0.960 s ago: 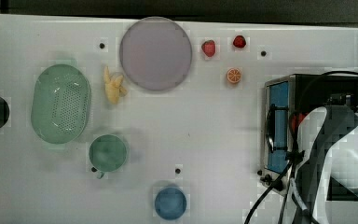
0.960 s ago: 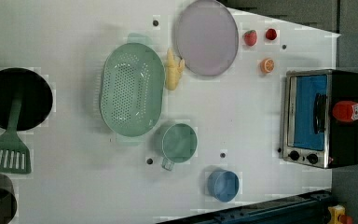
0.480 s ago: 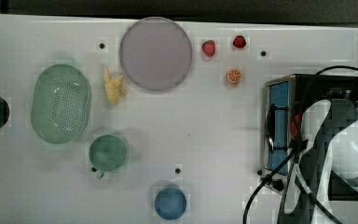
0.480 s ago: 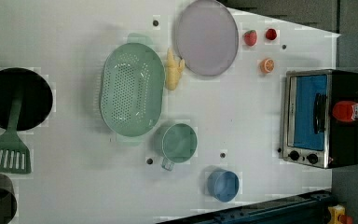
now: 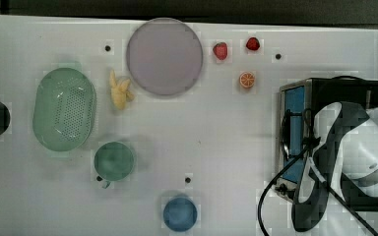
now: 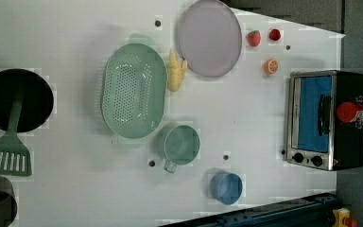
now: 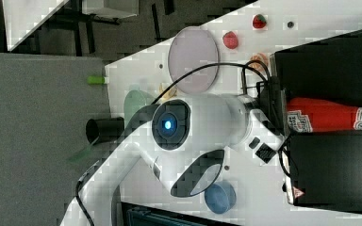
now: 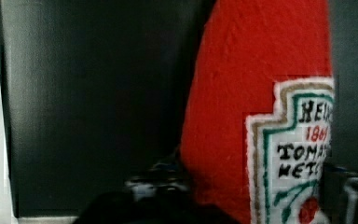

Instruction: Pick Ketchup from oven and place it on table.

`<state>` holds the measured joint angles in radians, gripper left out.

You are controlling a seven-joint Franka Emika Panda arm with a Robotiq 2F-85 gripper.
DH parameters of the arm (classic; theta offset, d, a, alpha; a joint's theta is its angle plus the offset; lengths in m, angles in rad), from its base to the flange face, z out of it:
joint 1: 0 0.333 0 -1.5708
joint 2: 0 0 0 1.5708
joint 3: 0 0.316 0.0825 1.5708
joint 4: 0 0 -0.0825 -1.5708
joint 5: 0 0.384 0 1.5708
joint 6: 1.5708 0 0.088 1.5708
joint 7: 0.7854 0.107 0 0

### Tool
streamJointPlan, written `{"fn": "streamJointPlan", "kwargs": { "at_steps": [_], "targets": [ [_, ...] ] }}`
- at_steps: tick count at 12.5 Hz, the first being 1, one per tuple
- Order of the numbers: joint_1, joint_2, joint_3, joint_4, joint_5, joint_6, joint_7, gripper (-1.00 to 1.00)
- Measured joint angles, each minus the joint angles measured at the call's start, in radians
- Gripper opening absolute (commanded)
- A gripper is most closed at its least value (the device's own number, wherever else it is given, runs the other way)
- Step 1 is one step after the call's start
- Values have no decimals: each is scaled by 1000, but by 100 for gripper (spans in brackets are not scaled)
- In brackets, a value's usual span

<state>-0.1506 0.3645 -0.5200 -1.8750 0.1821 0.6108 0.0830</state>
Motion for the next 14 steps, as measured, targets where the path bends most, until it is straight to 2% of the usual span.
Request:
{"fn": "streamJointPlan", "kwargs": {
  "at_steps": [3,7,8,10,12,14],
  "targets": [
    [9,-25,-15,-13,12,14,1,27],
    [-4,-26,-21,33,-9,2,-1,27],
    [0,-25,-19,62,-57,-52,-1,27],
    [21,-39,-27,136,-75,-214,-1,26],
    [27,-89,9,221,-125,-307,0,27],
    [69,-182,56,276,-150,-387,-1,26]
  ]
}}
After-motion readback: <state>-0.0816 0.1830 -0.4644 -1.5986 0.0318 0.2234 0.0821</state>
